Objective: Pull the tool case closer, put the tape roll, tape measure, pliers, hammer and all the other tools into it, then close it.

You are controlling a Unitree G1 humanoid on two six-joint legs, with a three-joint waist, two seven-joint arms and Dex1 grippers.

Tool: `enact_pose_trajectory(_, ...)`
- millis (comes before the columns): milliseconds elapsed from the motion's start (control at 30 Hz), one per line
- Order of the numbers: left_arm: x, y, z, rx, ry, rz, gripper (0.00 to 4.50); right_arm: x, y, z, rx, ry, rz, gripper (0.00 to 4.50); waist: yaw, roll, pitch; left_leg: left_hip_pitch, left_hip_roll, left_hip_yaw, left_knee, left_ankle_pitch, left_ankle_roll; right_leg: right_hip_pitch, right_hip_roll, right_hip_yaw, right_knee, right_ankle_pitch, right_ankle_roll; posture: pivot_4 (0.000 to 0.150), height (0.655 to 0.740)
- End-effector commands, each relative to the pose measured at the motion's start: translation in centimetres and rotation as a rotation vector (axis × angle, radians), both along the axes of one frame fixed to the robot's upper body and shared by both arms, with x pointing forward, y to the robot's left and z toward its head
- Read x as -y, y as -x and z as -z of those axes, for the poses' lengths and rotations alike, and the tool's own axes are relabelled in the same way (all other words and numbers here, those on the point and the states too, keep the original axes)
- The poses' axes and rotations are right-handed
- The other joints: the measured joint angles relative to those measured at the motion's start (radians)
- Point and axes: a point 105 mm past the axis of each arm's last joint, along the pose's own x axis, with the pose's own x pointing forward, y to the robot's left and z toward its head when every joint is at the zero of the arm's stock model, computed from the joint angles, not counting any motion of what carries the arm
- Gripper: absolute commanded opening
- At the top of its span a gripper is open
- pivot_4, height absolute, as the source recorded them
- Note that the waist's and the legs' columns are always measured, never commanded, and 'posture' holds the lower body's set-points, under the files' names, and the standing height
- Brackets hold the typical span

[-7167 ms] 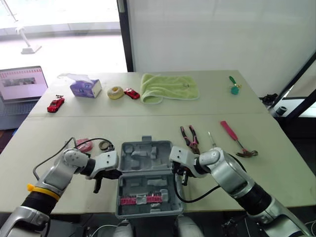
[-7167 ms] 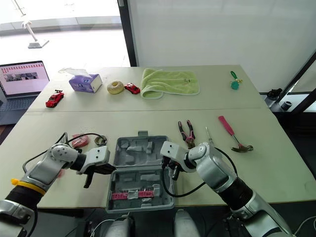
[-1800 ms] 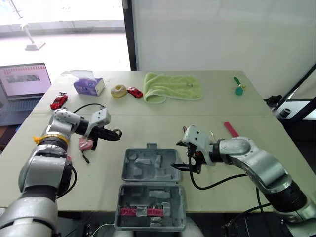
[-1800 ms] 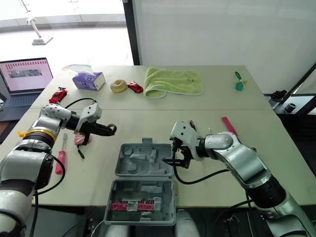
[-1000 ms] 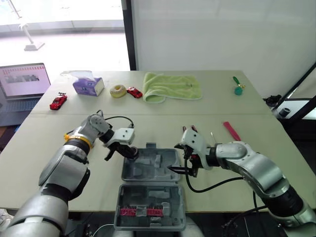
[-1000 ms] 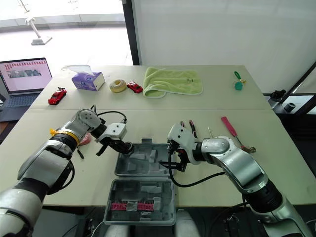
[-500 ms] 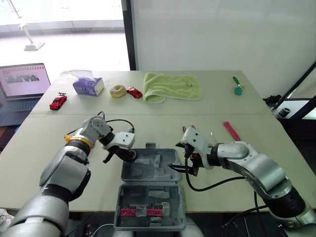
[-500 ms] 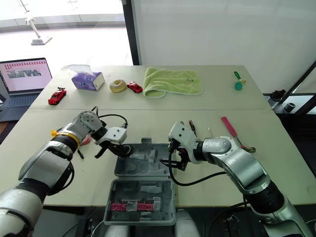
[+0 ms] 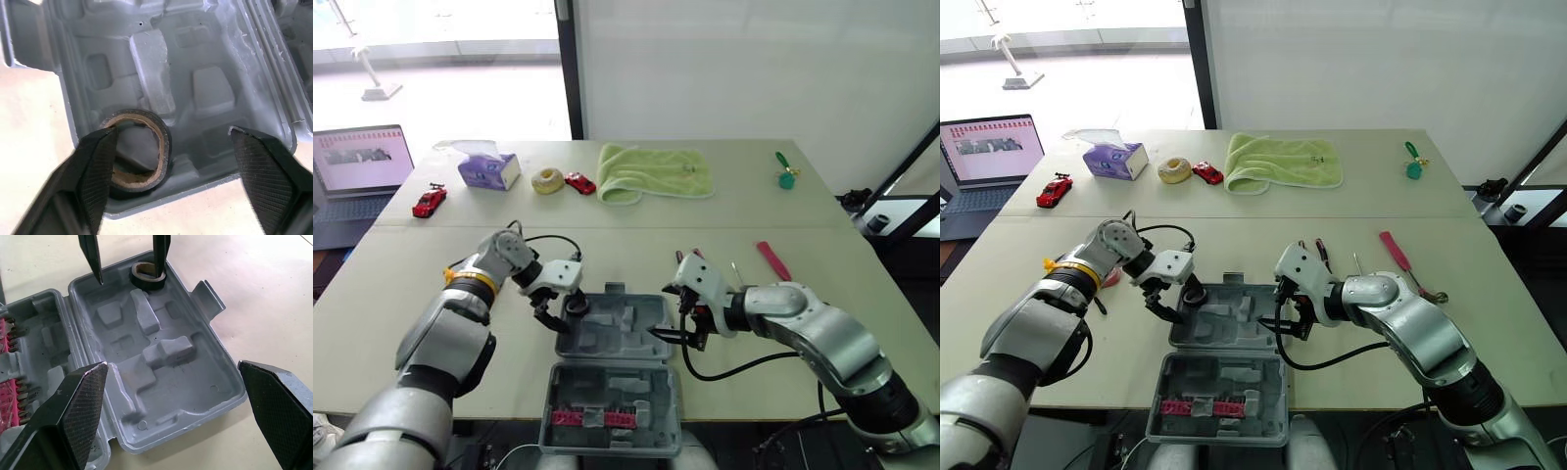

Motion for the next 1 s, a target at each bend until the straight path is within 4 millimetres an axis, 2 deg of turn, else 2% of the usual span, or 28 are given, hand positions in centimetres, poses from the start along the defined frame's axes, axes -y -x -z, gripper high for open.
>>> enact_pose_trajectory(33,-0.4,-0.8,-2.1,0.068,0.011,0.003,3.61,-0.4,0.3,-1.2,0.043,-0.024,-0.023,4.5,-0.001,0.0,0.0,0.0,0.0,0.0,0.0,0.0,0.0,0.0,0.0,0.0,0.0,0.0,0.0,0.15,0.74)
enact_pose_trajectory(333,-1.5,-1.3,-3.9,0.063,0.144,-0.126,3.61,-0.6,0.3,-1.1,0.043,-0.029,-0.032,4.5,0.001,0.0,0.0,0.0,0.0,0.0,0.0,0.0,0.0,0.0,0.0,0.0,0.0,0.0,0.0,0.15,0.74)
enact_pose_trajectory(433,-1.4,-1.3,-4.1,0.02,0.258,-0.2,2.77,-0.7,0.3,-1.1,0.043,-0.032,-0.035,4.5,0.0,0.0,0.0,0.0,0.0,0.0,0.0,0.0,0.0,0.0,0.0,0.0,0.0,0.0,0.0,0.15,0.74)
enact_pose_trajectory(500,-1.4,-1.3,-4.0,-0.005,0.329,-0.247,1.79,-0.7,0.3,-1.1,0.042,-0.031,-0.036,4.5,-0.003,0.0,0.0,0.0,0.0,0.0,0.0,0.0,0.0,0.0,0.0,0.0,0.0,0.0,0.0,0.15,0.74)
enact_pose_trajectory(667,-1.9,-0.8,-2.4,0.012,0.408,-0.321,1.79,-0.7,0.4,-1.1,0.04,-0.031,-0.04,4.5,-0.002,0.0,0.0,0.0,0.0,0.0,0.0,0.0,0.0,0.0,0.0,0.0,0.0,0.0,0.0,0.15,0.74)
enact_pose_trajectory(1000,-1.5,-0.9,-0.9,0.141,0.557,-0.431,1.79,-0.9,0.4,-1.0,0.038,-0.035,-0.043,4.5,0.001,0.0,0.0,0.0,0.0,0.0,0.001,0.0,0.0,0.001,0.0,0.0,0.0,0.0,0.0,0.15,0.74)
